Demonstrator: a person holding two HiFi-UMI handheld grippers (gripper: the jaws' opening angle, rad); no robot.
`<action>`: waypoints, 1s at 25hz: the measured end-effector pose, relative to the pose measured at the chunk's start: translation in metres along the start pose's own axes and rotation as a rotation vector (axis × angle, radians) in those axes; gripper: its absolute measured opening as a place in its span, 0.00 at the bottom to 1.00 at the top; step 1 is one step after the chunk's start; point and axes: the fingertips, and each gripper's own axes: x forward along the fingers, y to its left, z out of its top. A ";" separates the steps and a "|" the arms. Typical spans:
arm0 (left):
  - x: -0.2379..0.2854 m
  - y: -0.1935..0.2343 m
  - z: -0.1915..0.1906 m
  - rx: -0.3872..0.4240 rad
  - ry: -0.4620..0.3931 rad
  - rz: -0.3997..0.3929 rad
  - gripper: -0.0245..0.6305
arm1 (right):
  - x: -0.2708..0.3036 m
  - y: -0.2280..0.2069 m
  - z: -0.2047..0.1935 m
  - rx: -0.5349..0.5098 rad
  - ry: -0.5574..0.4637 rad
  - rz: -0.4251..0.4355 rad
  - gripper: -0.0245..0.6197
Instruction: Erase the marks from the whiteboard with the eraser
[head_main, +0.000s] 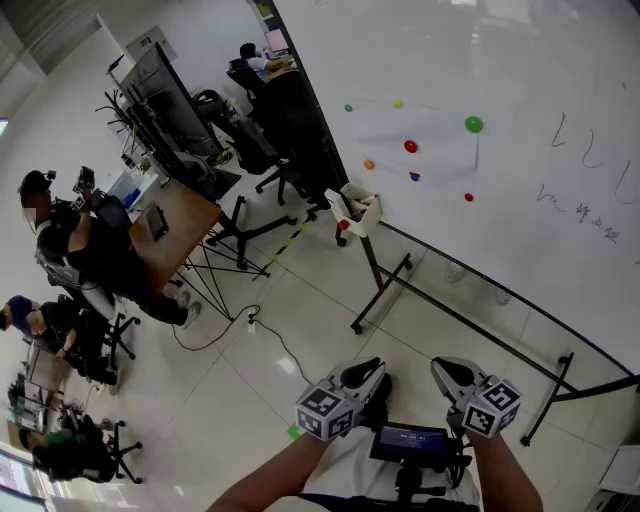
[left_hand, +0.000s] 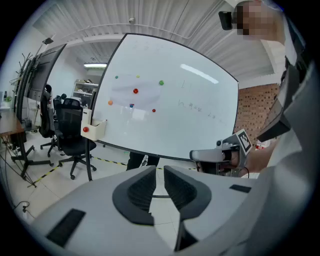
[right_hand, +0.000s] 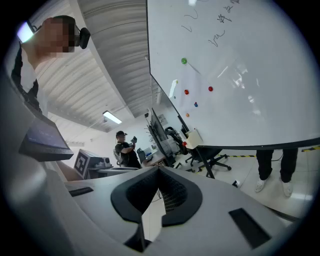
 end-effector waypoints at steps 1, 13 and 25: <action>0.004 0.006 0.002 -0.006 0.002 -0.008 0.15 | 0.004 -0.004 0.002 0.001 -0.001 -0.010 0.06; 0.062 0.100 0.051 -0.040 -0.038 -0.168 0.21 | 0.083 -0.037 0.039 -0.035 0.030 -0.152 0.06; 0.075 0.234 0.081 -0.102 -0.097 -0.181 0.21 | 0.198 -0.065 0.053 -0.045 0.077 -0.221 0.06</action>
